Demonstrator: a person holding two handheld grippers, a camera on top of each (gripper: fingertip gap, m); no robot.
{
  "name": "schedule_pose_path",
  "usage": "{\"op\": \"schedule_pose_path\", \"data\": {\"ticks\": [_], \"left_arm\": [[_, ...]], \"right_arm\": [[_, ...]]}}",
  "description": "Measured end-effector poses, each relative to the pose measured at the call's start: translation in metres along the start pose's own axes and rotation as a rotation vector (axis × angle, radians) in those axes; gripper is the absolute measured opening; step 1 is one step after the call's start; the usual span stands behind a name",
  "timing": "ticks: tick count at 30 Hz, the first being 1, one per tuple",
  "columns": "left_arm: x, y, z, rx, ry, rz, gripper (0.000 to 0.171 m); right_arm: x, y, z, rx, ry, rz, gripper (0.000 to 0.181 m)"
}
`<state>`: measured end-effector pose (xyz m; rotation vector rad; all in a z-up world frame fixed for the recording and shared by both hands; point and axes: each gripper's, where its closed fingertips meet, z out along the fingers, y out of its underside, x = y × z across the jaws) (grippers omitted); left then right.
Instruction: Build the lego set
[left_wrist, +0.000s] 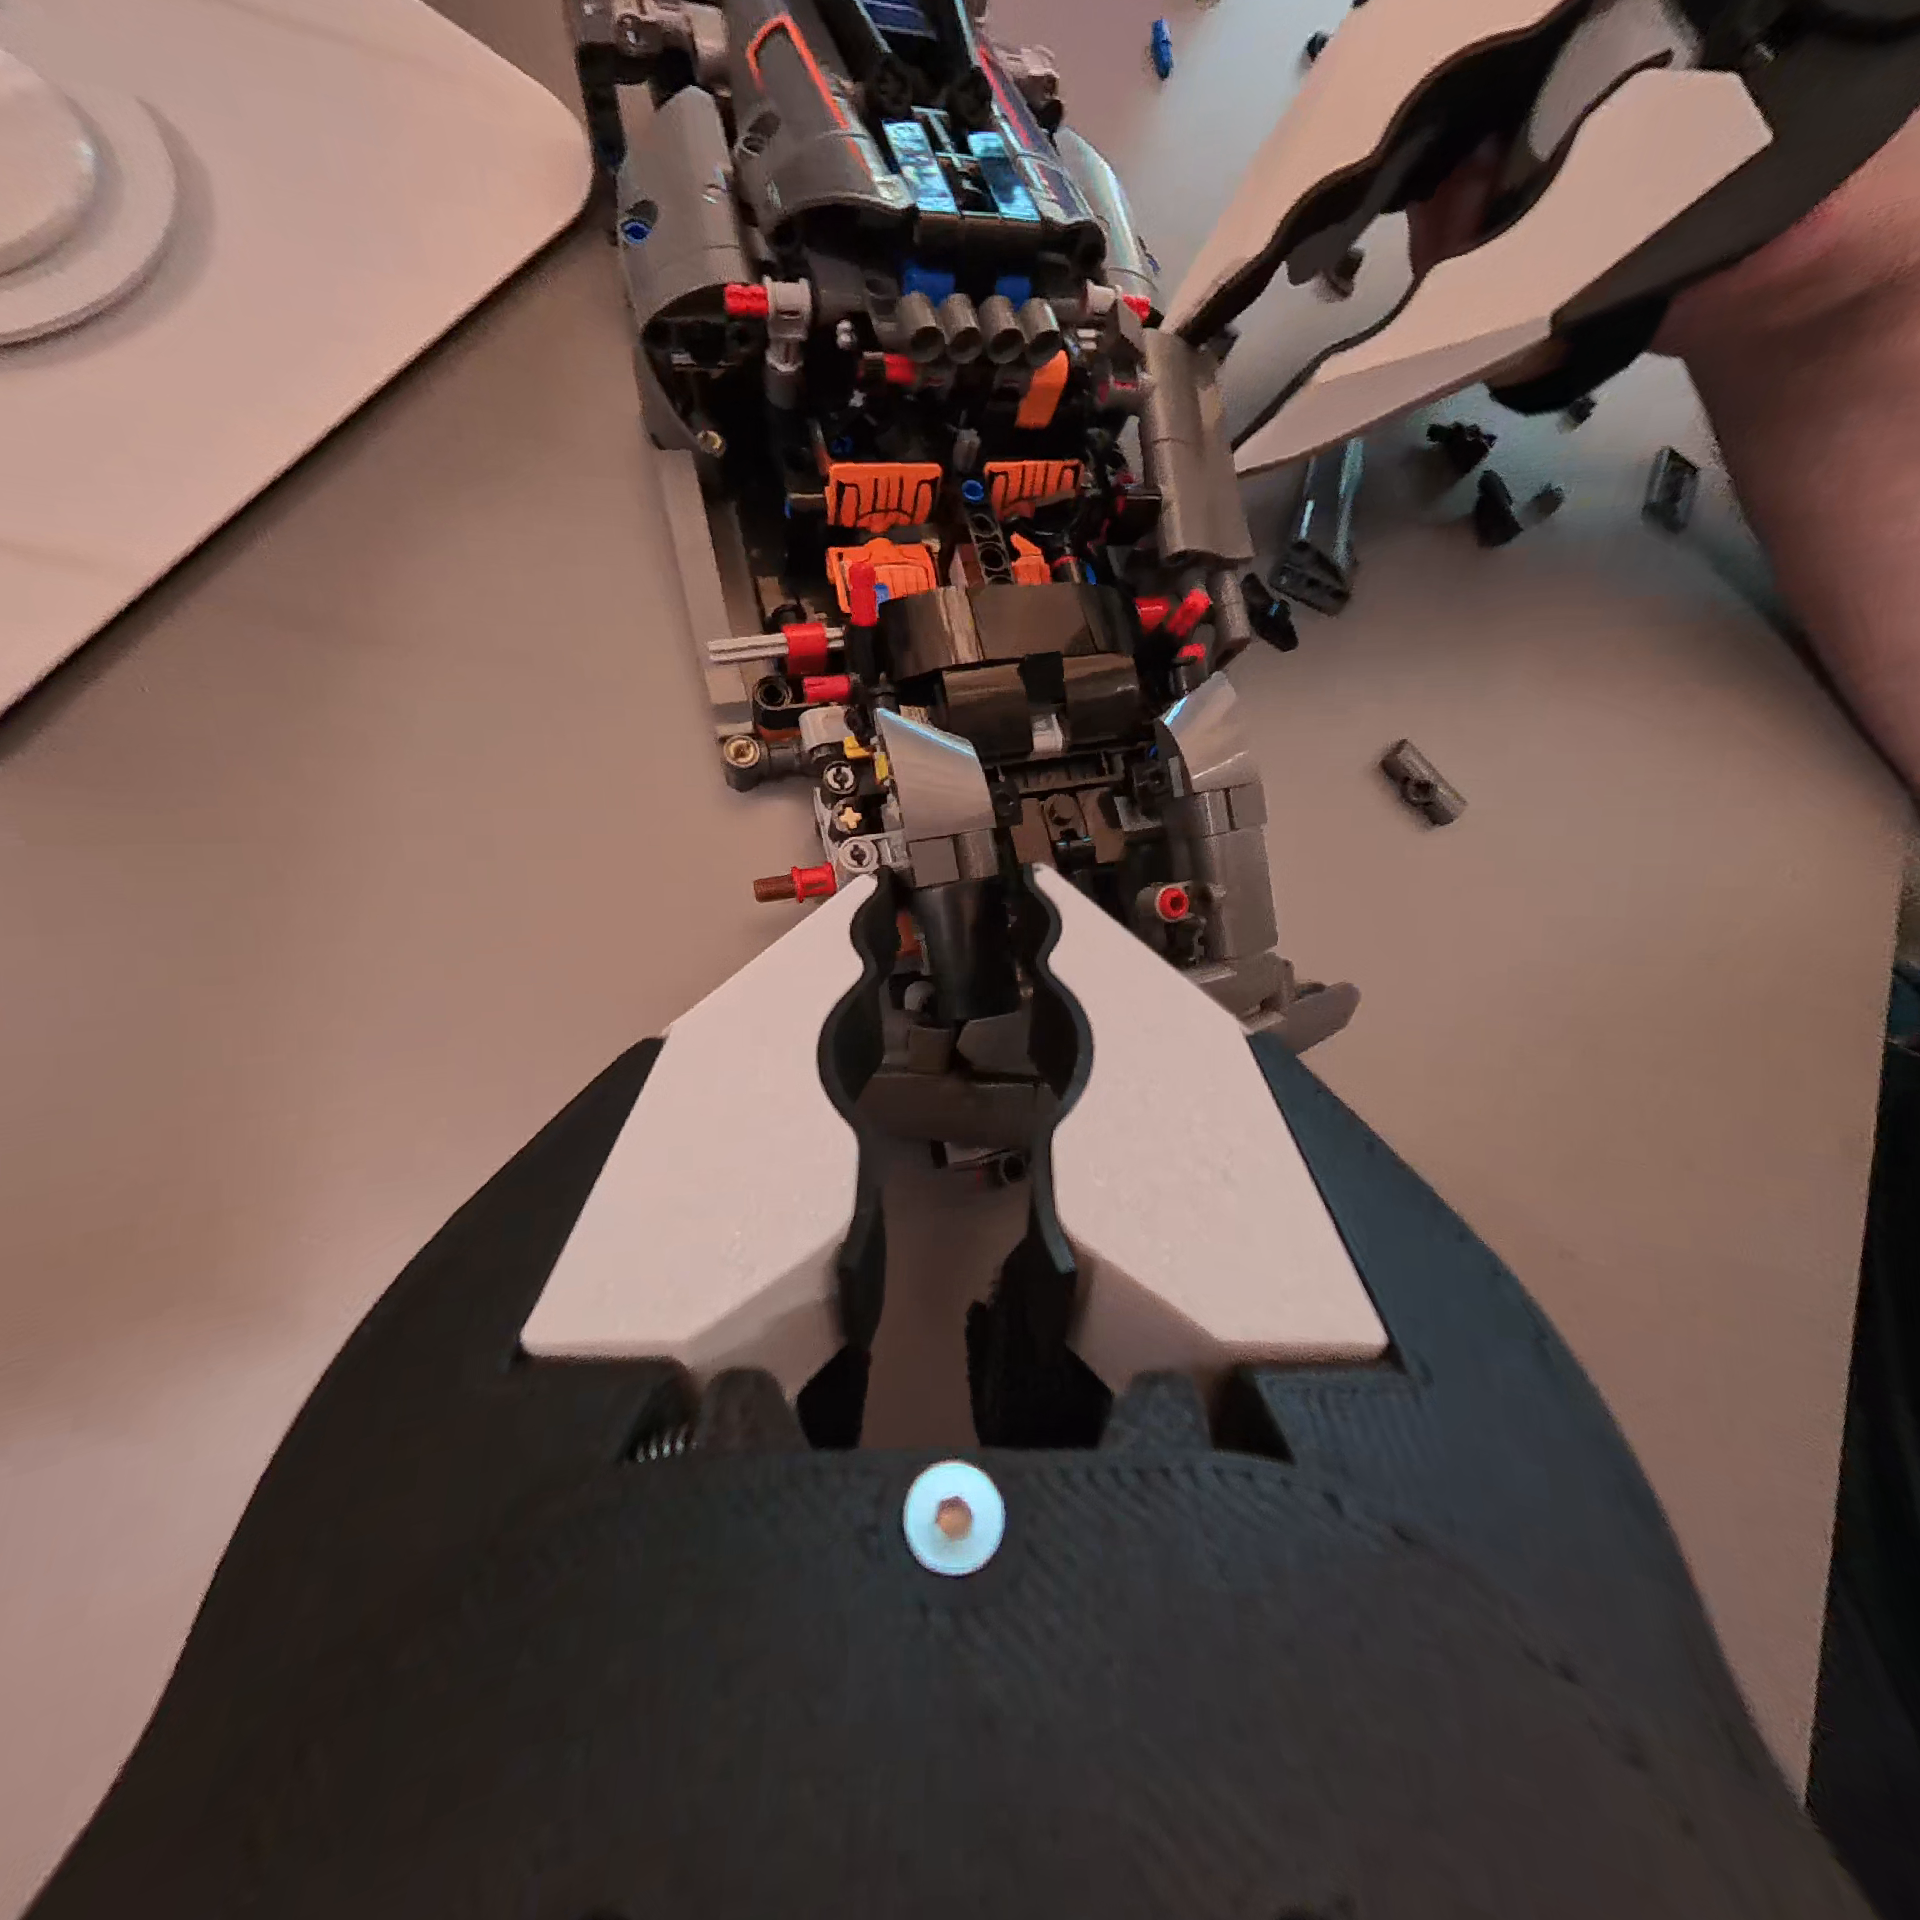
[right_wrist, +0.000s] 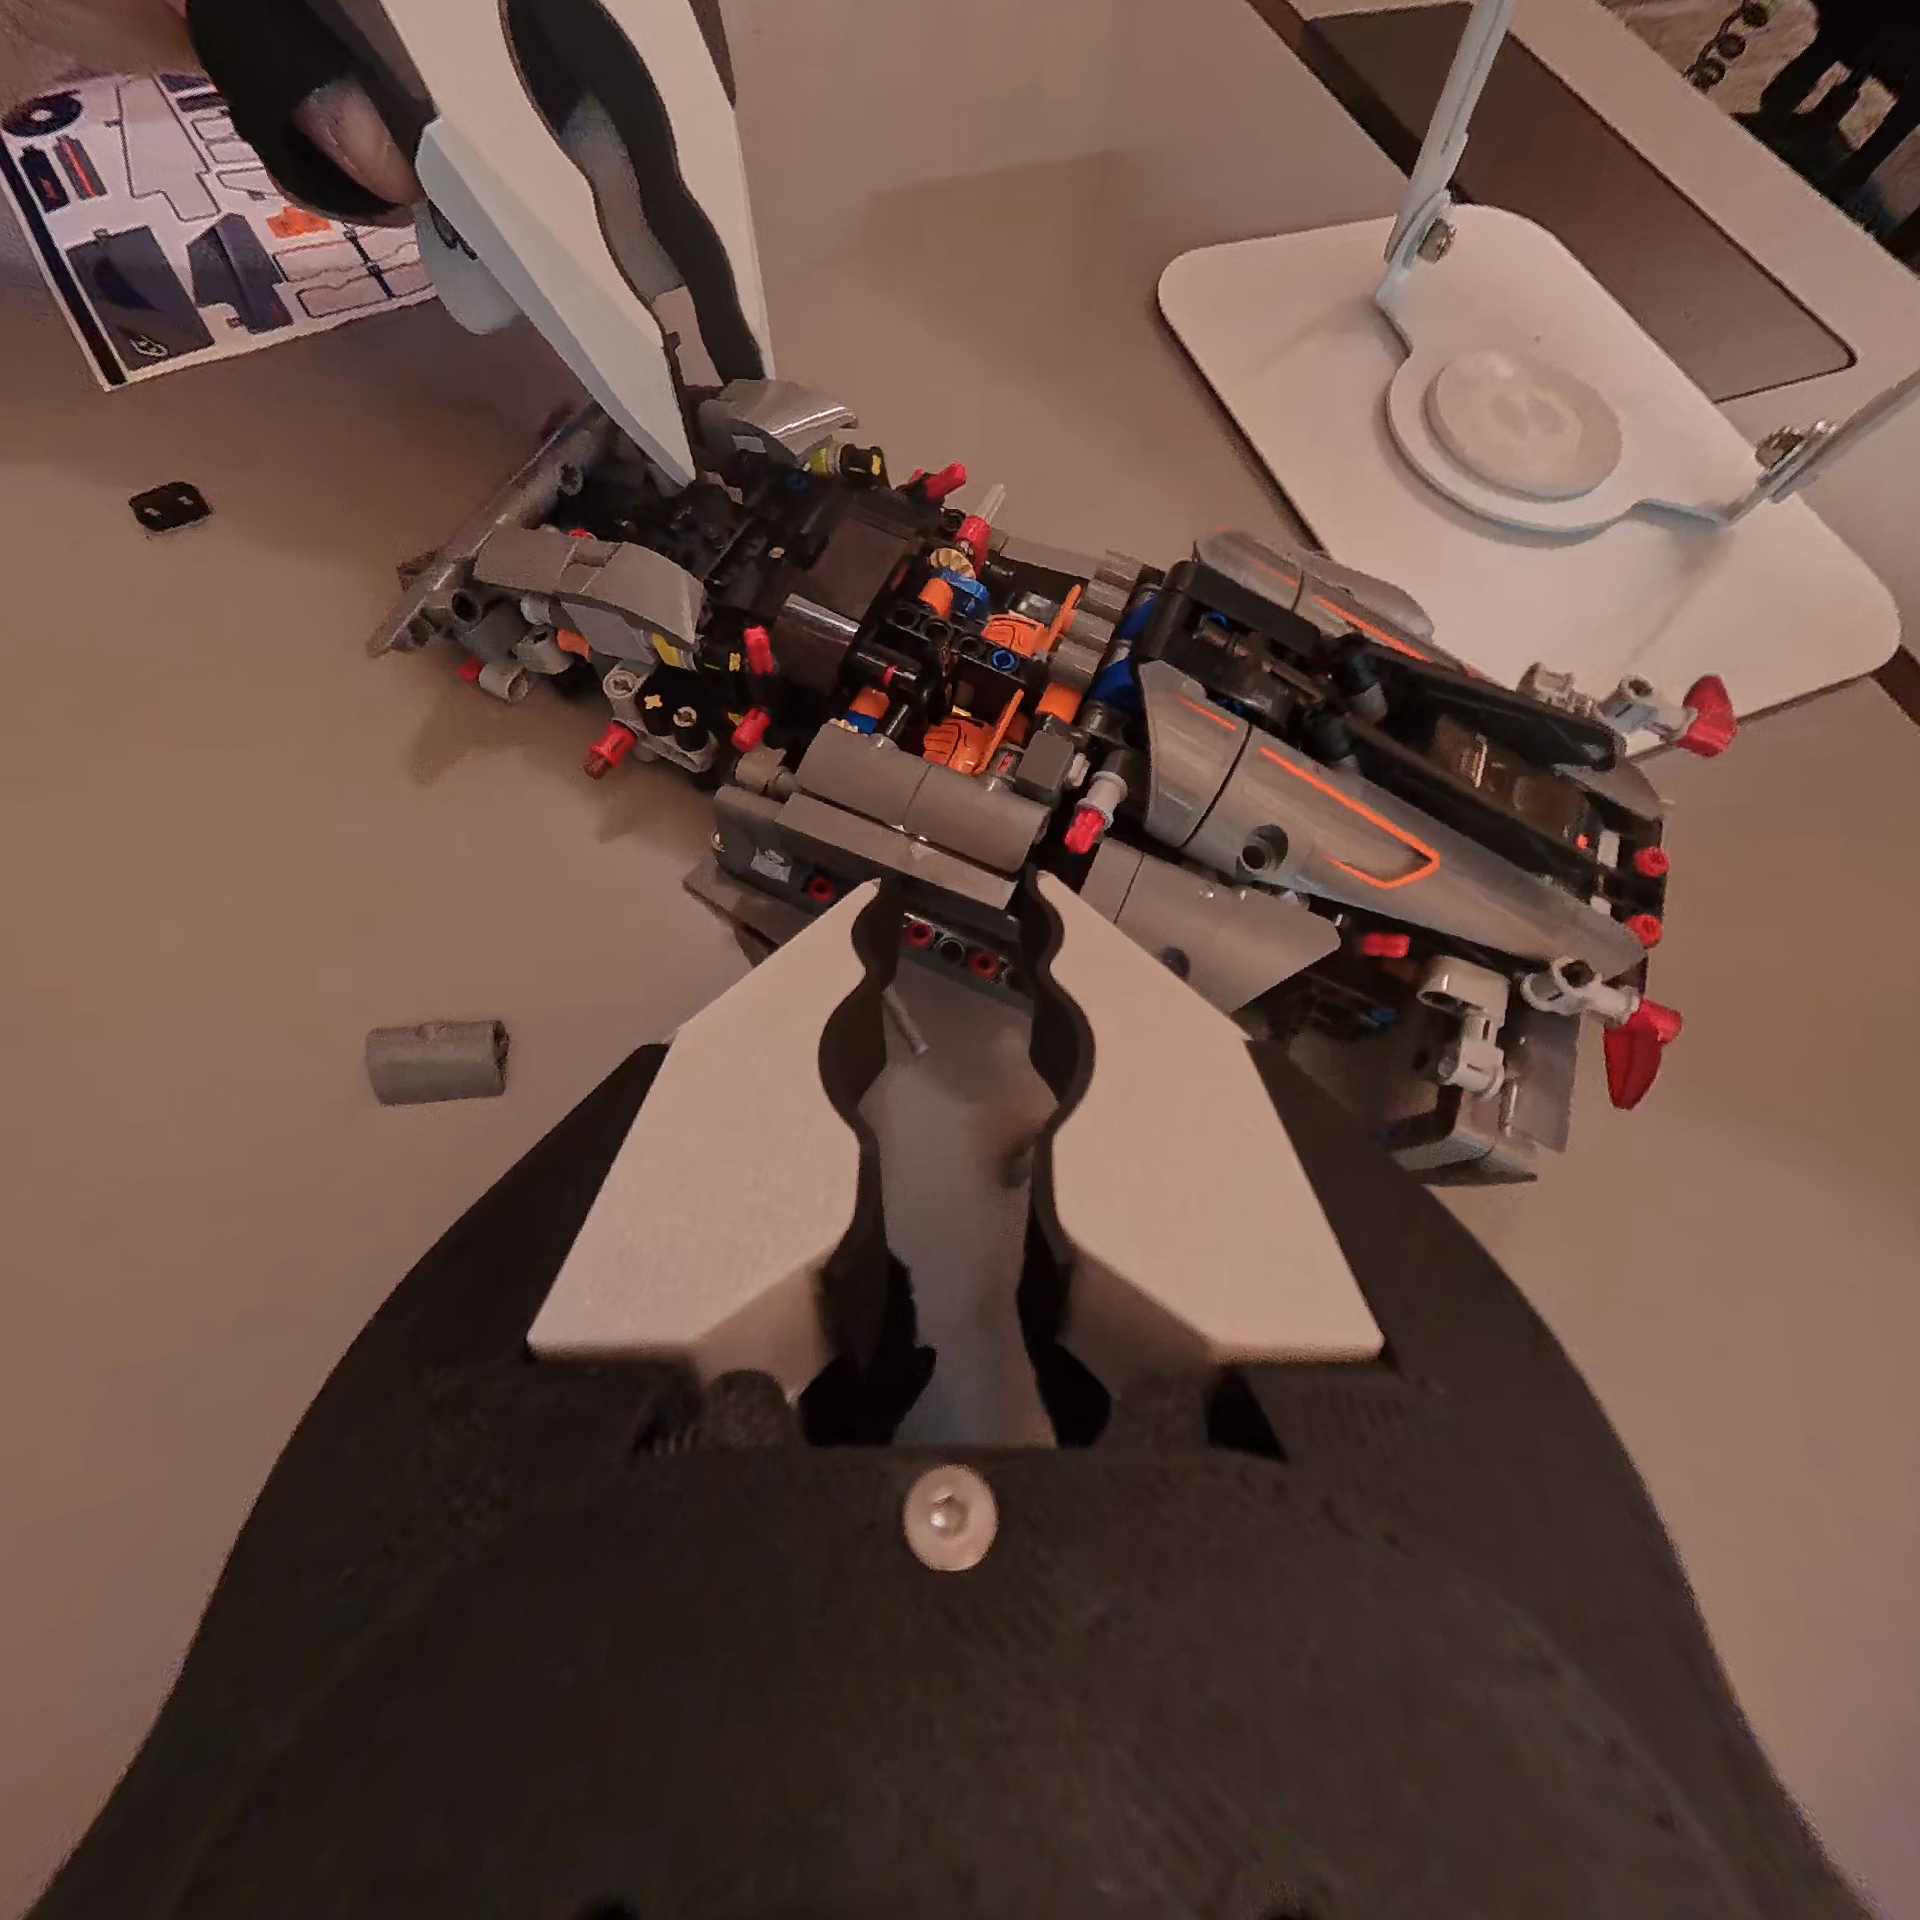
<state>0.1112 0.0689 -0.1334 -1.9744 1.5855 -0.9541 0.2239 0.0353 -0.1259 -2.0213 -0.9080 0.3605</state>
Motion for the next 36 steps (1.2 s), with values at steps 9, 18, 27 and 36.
{"op": "schedule_pose_path", "data": {"ticks": [9, 18, 27, 36], "left_arm": [[0.025, -0.002, 0.009, 0.002, 0.101, 0.034, 0.024], [0.019, -0.027, 0.014, 0.142, 0.057, 0.047, 0.046], [0.022, -0.021, 0.034, 0.09, 0.045, 0.079, 0.046], [0.025, -0.021, 0.035, 0.114, 0.101, 0.048, 0.047]], "right_arm": [[0.005, 0.012, -0.024, -0.046, -0.01, 0.08, 0.021], [-0.029, 0.022, -0.017, -0.132, -0.179, 0.07, 0.012], [-0.033, 0.021, -0.002, -0.153, -0.183, 0.065, 0.0], [-0.038, 0.024, 0.001, -0.175, -0.205, 0.087, 0.007]]}}
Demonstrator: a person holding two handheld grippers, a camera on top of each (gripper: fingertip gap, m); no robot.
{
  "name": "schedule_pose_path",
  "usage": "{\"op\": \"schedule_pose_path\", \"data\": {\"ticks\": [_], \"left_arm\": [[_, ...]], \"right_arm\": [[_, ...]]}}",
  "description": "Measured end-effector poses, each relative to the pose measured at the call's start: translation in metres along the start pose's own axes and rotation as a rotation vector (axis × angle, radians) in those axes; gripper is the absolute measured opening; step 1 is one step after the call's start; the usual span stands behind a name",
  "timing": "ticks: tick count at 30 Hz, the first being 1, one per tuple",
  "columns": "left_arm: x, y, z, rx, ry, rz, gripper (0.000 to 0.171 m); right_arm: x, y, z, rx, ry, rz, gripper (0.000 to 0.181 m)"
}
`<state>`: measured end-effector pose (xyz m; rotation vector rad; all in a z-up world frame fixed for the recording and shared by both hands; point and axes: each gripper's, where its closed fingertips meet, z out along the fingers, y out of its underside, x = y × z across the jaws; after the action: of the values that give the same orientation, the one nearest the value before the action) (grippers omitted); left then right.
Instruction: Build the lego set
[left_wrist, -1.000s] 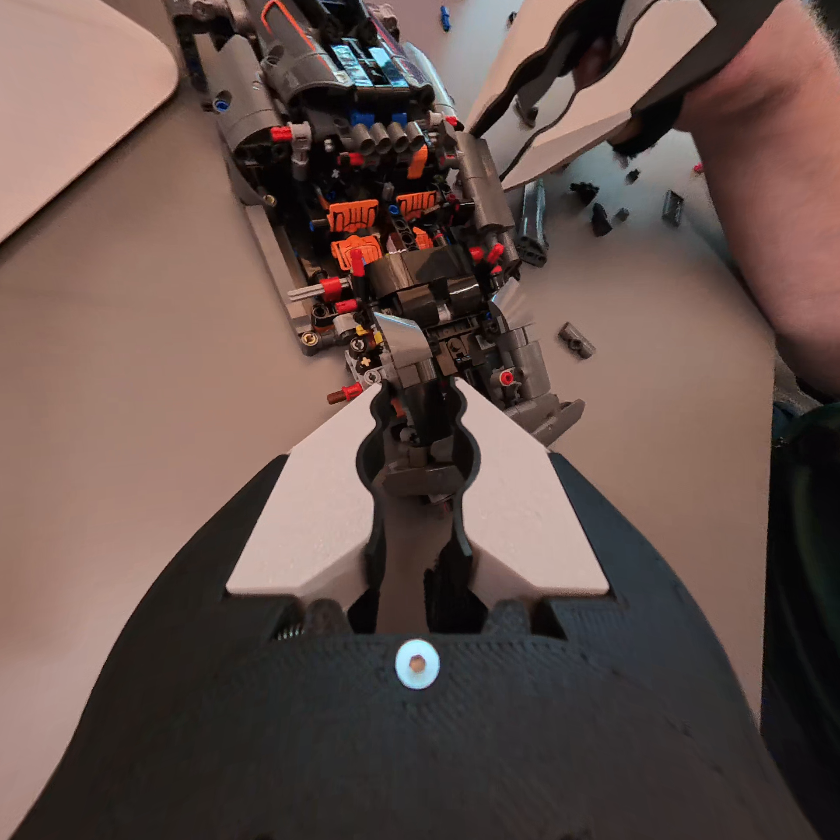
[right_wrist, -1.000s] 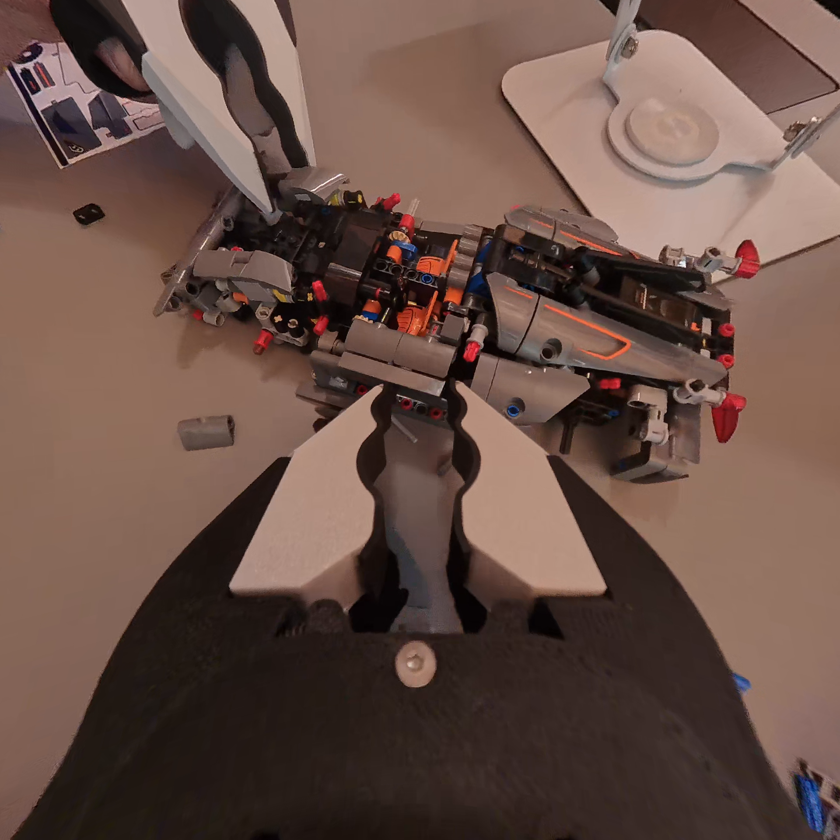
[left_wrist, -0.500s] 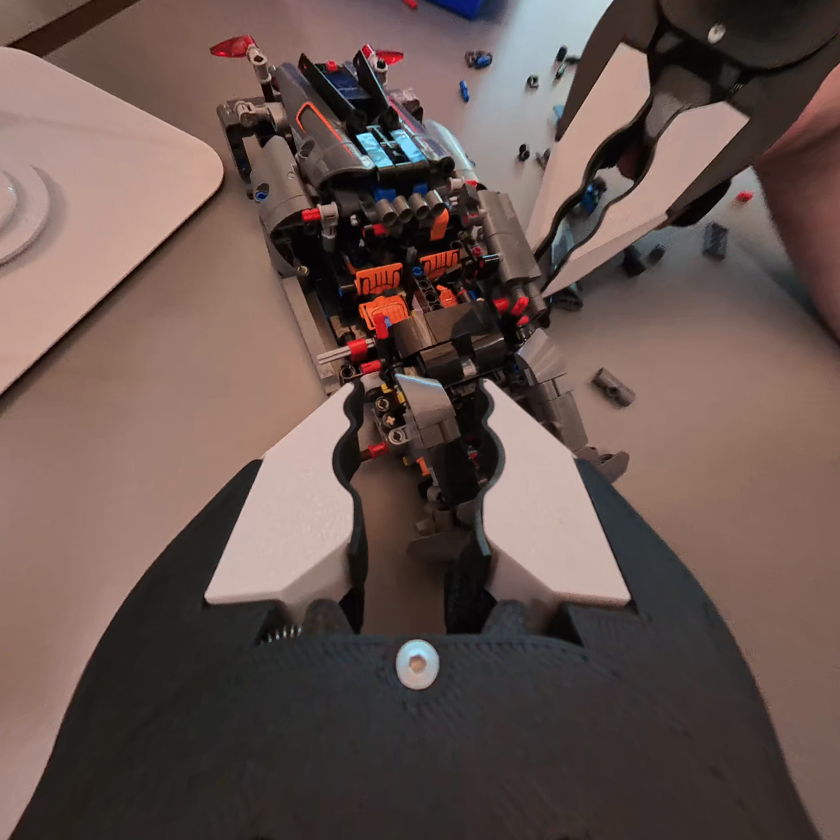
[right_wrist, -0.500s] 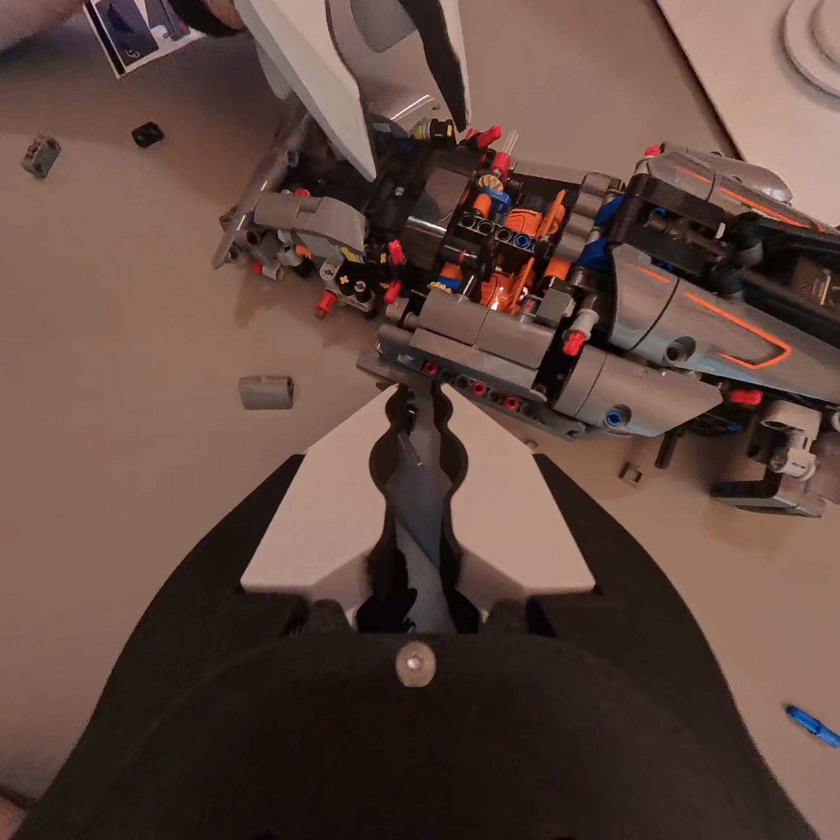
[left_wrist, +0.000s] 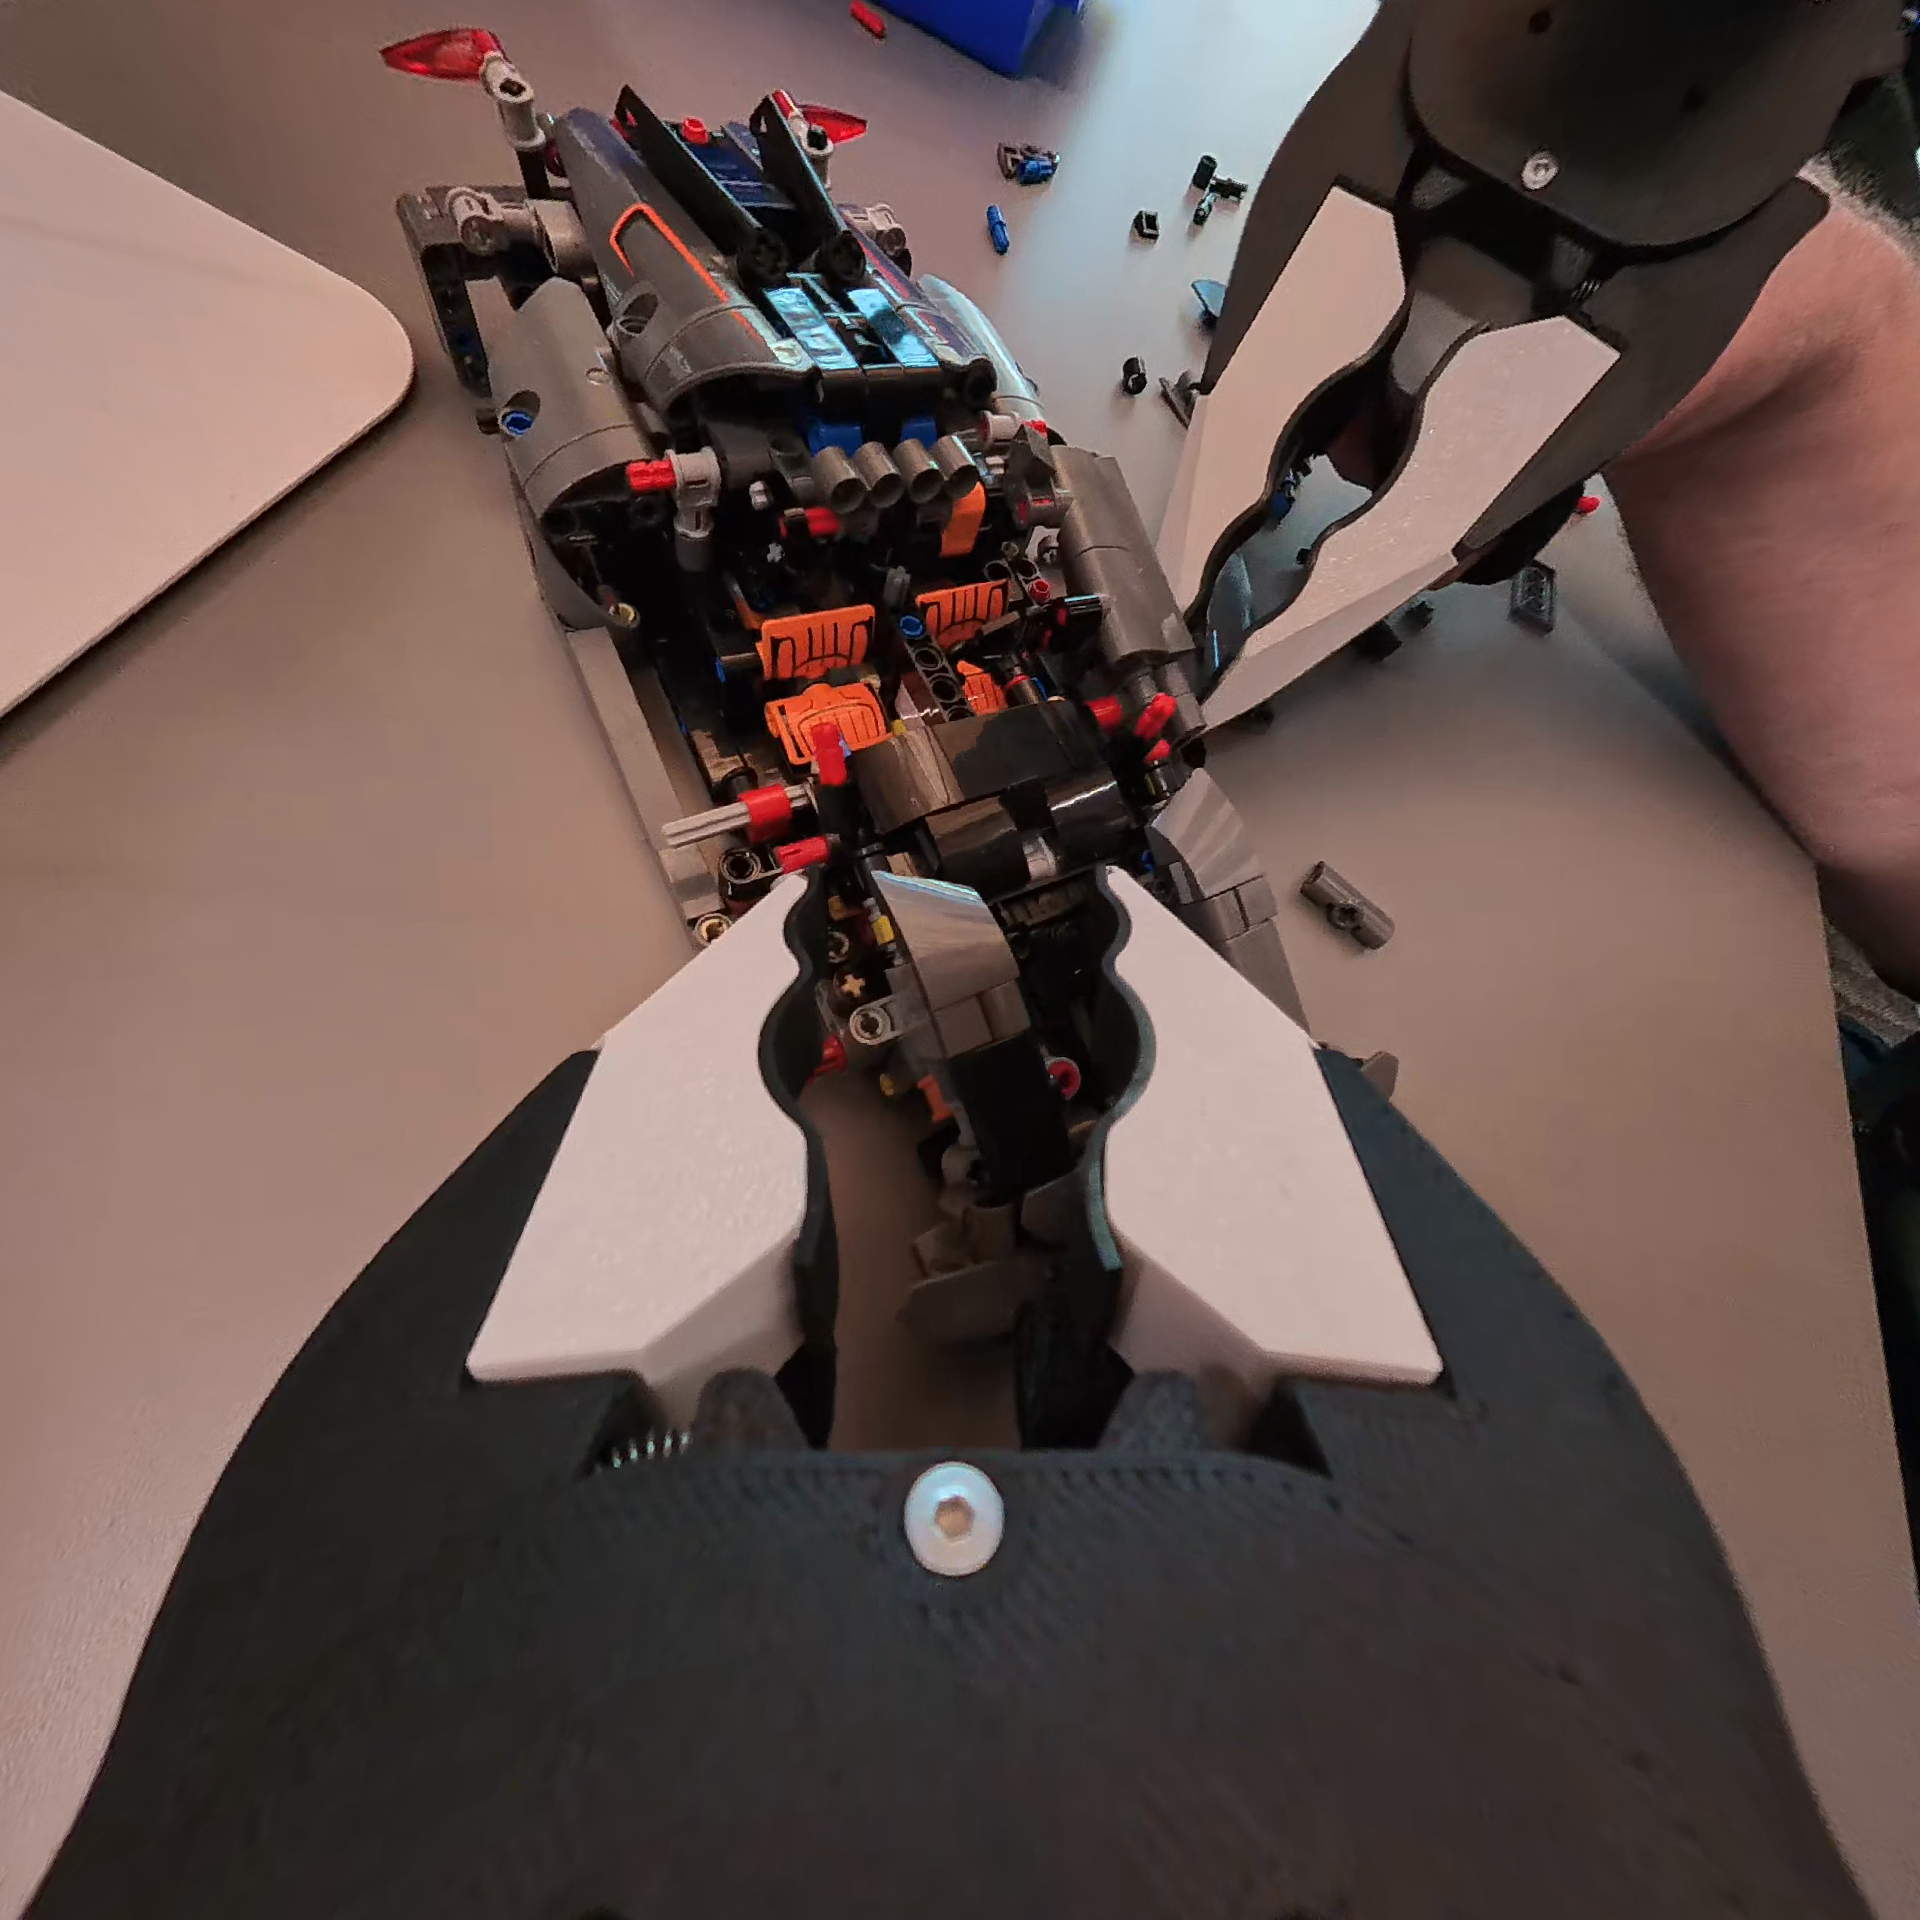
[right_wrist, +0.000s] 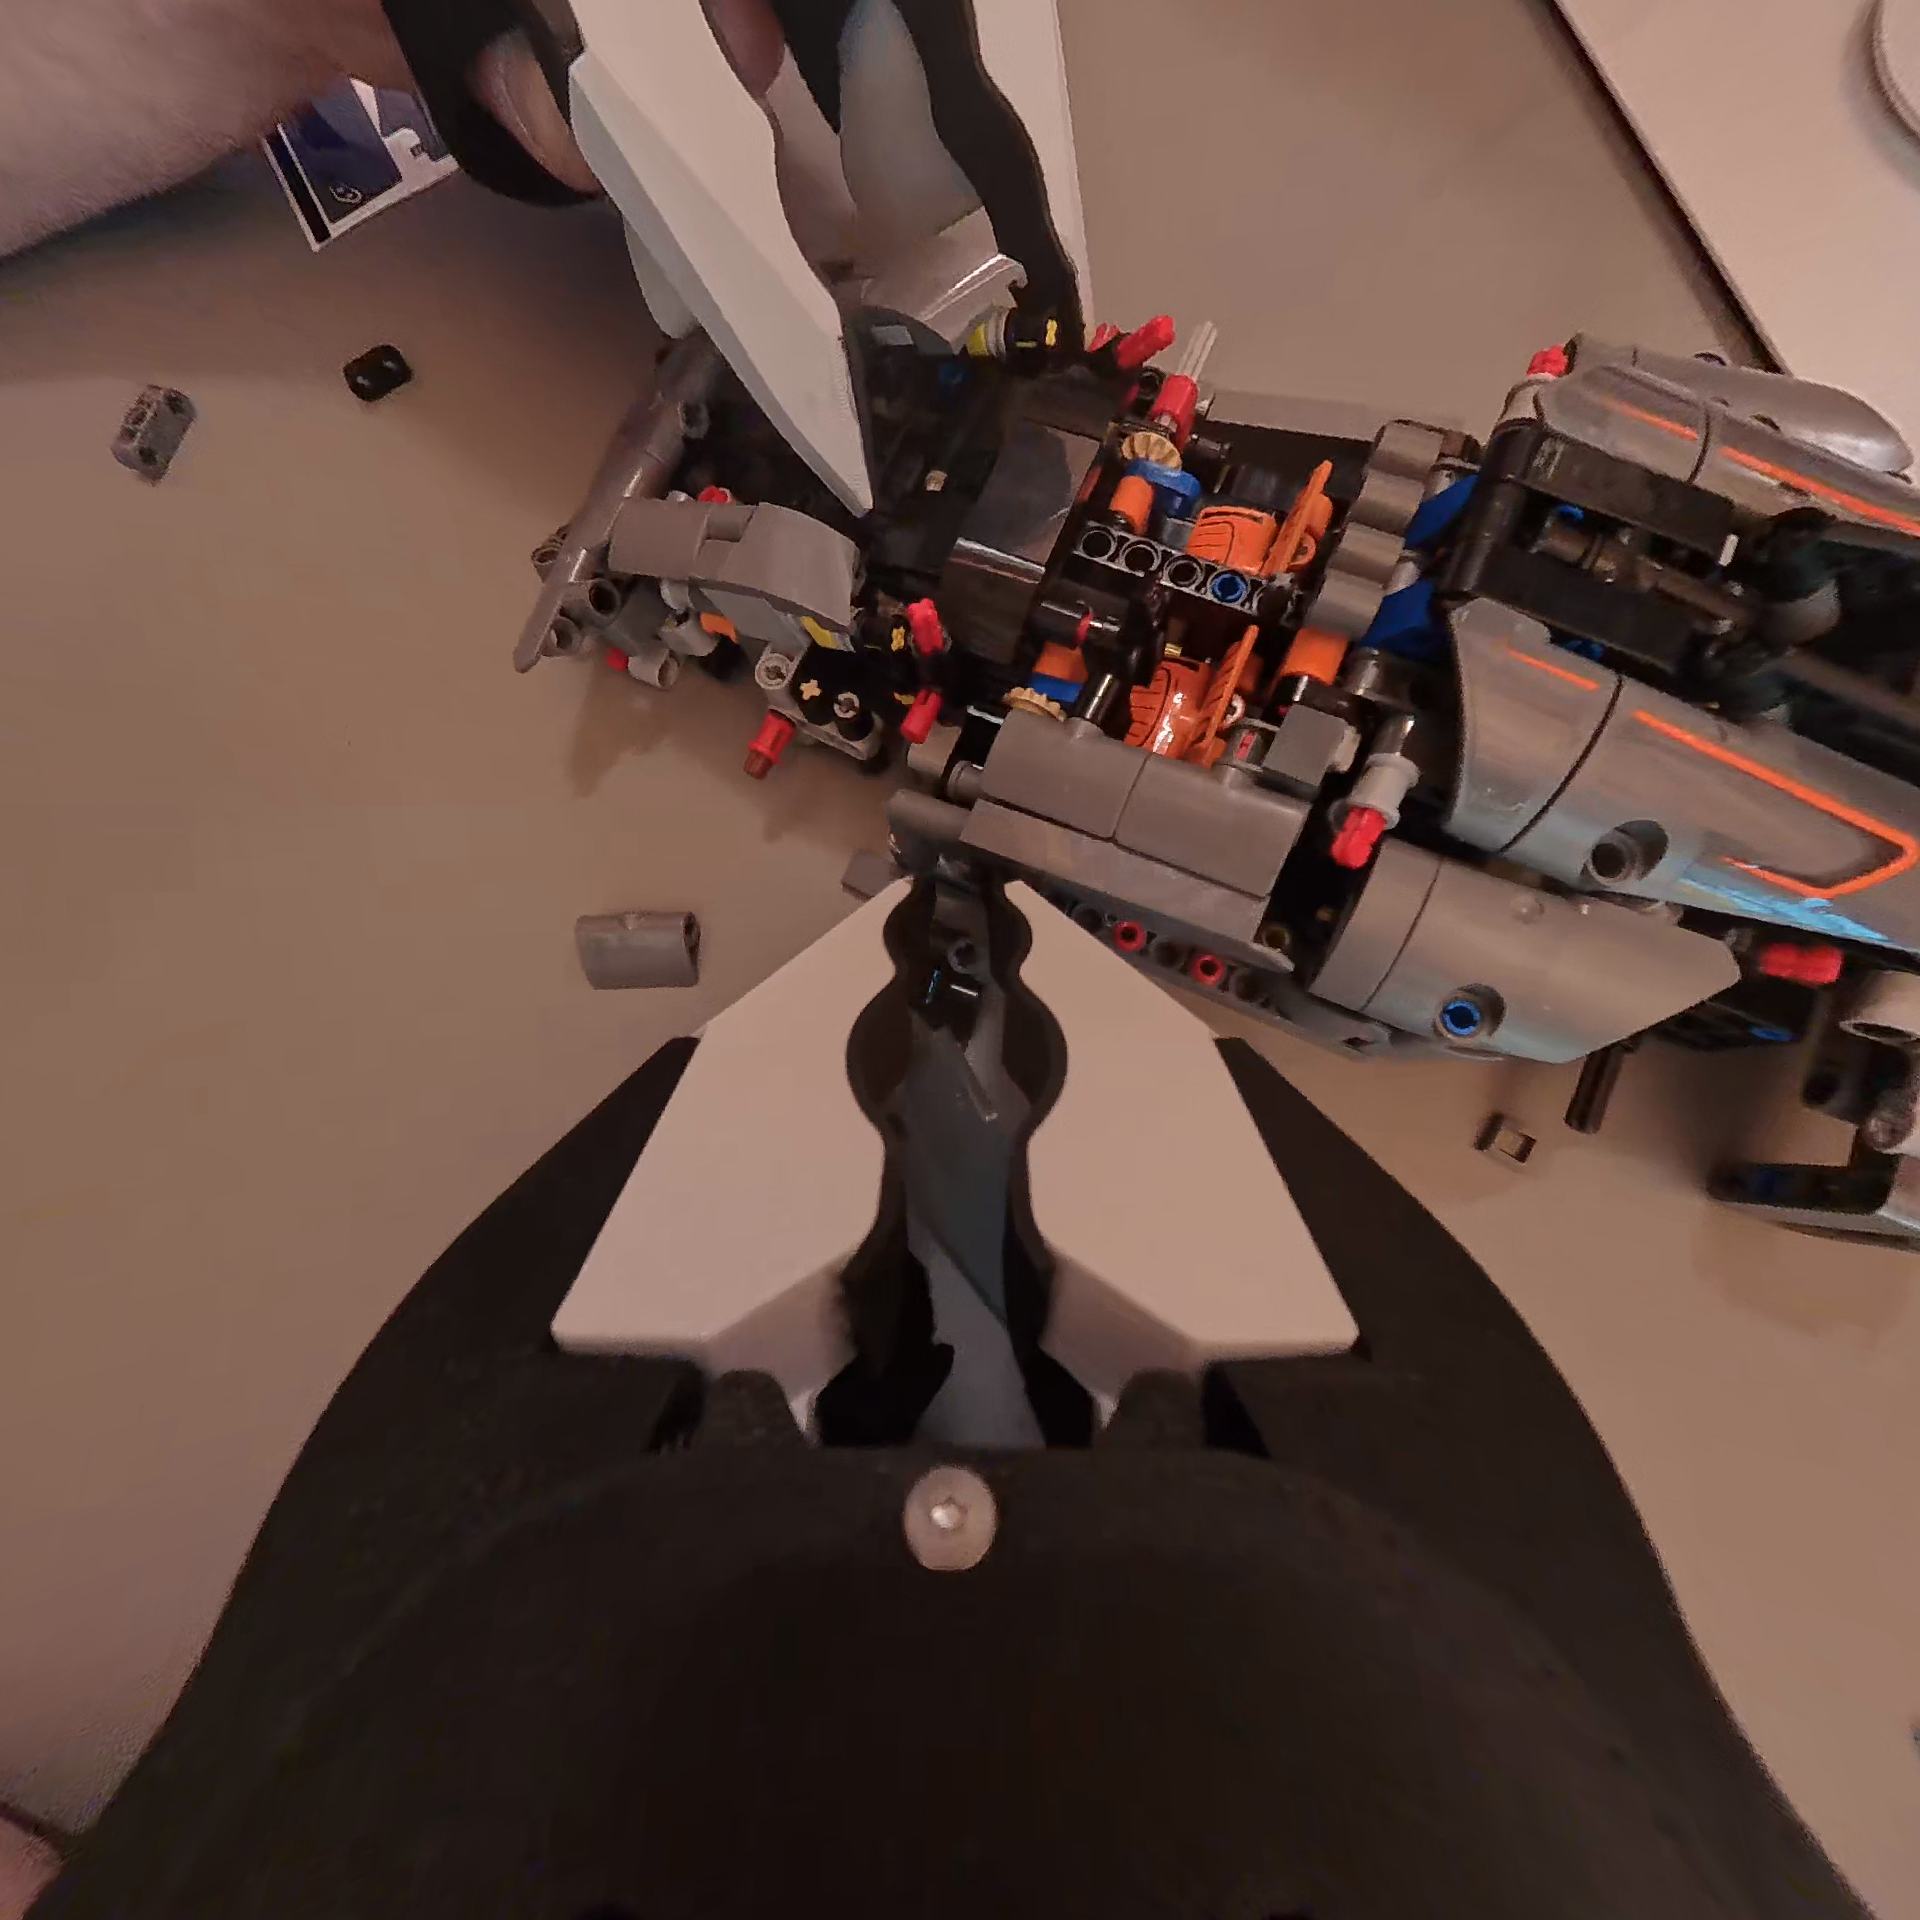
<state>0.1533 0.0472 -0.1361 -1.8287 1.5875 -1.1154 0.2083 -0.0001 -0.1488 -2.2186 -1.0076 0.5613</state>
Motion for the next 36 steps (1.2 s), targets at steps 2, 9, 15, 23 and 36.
{"op": "schedule_pose_path", "data": {"ticks": [2, 9, 15, 23, 36], "left_arm": [[0.0, 0.0, 0.0, 0.004, 0.004, 0.0, 0.047], [0.002, 0.0, 0.0, 0.001, 0.006, 0.009, 0.047], [0.002, 0.0, 0.0, 0.0, 0.01, 0.008, 0.047], [0.004, 0.0, 0.001, -0.006, 0.01, 0.005, 0.047], [0.009, 0.0, 0.003, -0.014, 0.026, 0.013, 0.046]], "right_arm": [[0.001, 0.0, 0.001, -0.001, 0.001, 0.014, 0.003], [0.001, 0.001, 0.0, 0.002, -0.025, 0.075, 0.0], [0.007, -0.003, -0.011, 0.083, -0.073, 0.208, 0.014], [0.01, -0.009, -0.018, 0.189, -0.22, 0.489, 0.027], [0.033, -0.014, -0.021, 0.287, -0.188, 0.652, 0.032]]}}
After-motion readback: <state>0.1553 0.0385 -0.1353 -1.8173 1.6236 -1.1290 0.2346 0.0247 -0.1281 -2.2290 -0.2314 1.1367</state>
